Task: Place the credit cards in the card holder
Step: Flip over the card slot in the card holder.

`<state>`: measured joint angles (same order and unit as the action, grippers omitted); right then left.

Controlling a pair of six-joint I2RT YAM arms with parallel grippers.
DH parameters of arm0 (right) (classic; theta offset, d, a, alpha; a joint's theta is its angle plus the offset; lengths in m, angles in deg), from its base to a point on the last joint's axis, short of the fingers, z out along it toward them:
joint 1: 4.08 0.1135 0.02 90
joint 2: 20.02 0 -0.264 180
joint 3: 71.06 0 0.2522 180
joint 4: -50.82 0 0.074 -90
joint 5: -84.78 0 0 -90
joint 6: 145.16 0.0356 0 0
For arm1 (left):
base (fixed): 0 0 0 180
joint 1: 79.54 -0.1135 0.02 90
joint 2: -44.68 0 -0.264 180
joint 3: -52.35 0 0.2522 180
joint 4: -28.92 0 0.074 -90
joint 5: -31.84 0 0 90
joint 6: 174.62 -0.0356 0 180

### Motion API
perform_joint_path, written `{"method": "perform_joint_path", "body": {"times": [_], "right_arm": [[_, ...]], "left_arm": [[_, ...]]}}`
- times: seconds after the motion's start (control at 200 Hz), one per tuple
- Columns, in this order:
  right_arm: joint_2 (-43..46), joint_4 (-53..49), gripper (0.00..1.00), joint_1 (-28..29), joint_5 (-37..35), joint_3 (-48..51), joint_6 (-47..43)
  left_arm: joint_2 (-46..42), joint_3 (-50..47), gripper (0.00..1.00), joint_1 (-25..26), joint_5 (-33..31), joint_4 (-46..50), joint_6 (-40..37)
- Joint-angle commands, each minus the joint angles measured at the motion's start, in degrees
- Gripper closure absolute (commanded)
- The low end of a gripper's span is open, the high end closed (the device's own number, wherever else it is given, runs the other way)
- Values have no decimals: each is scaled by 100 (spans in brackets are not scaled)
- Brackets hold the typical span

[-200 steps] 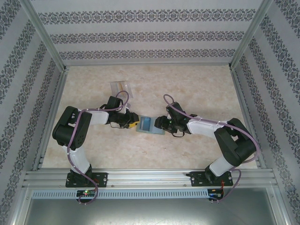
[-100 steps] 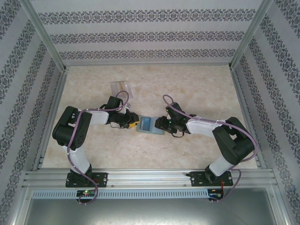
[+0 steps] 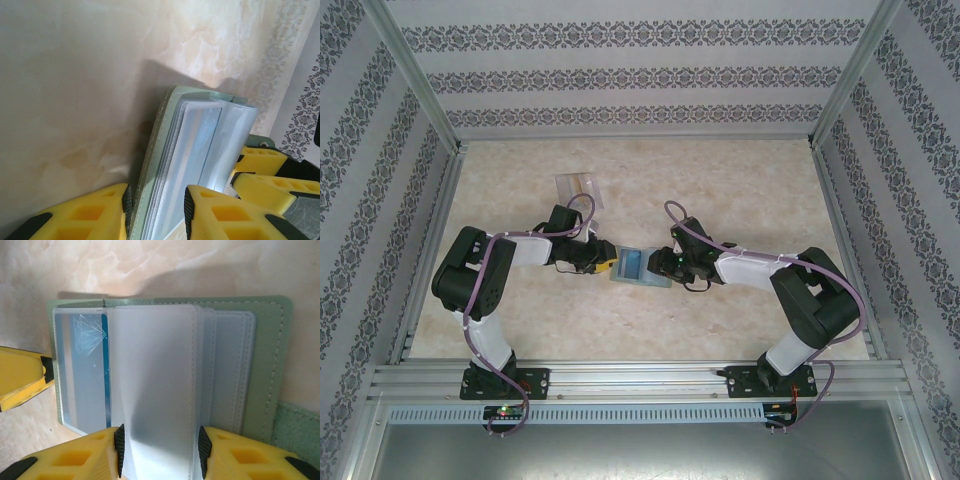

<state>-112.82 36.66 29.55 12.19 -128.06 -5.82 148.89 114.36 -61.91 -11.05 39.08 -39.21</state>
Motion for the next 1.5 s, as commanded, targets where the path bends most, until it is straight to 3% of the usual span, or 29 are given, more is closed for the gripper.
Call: {"method": "perform_joint_path", "body": {"times": [0.0, 0.605, 0.824, 1.014, 1.294, 1.494], "right_arm": [[11, 158, 52, 65, 112, -132, -5], [38, 198, 47, 194, 289, -381, -110], [-294, 386, 46, 344, 321, -701, -31], [-670, 392, 46, 546, 335, -1147, -42], [-1102, 398, 46, 786, 354, -1585, -37], [-411, 198, 46, 547, 118, -1187, -226]], "left_arm": [[22, 16, 65, 49, 0, -9, -23], [-23, 28, 63, 40, -23, -3, 12], [-286, 29, 44, -180, -156, 201, -32], [-682, -87, 39, -579, -296, 434, -82], [-1340, -314, 38, -1199, -1042, 1126, 21], [-1624, 139, 38, -1249, -1501, 1939, -500]]}}
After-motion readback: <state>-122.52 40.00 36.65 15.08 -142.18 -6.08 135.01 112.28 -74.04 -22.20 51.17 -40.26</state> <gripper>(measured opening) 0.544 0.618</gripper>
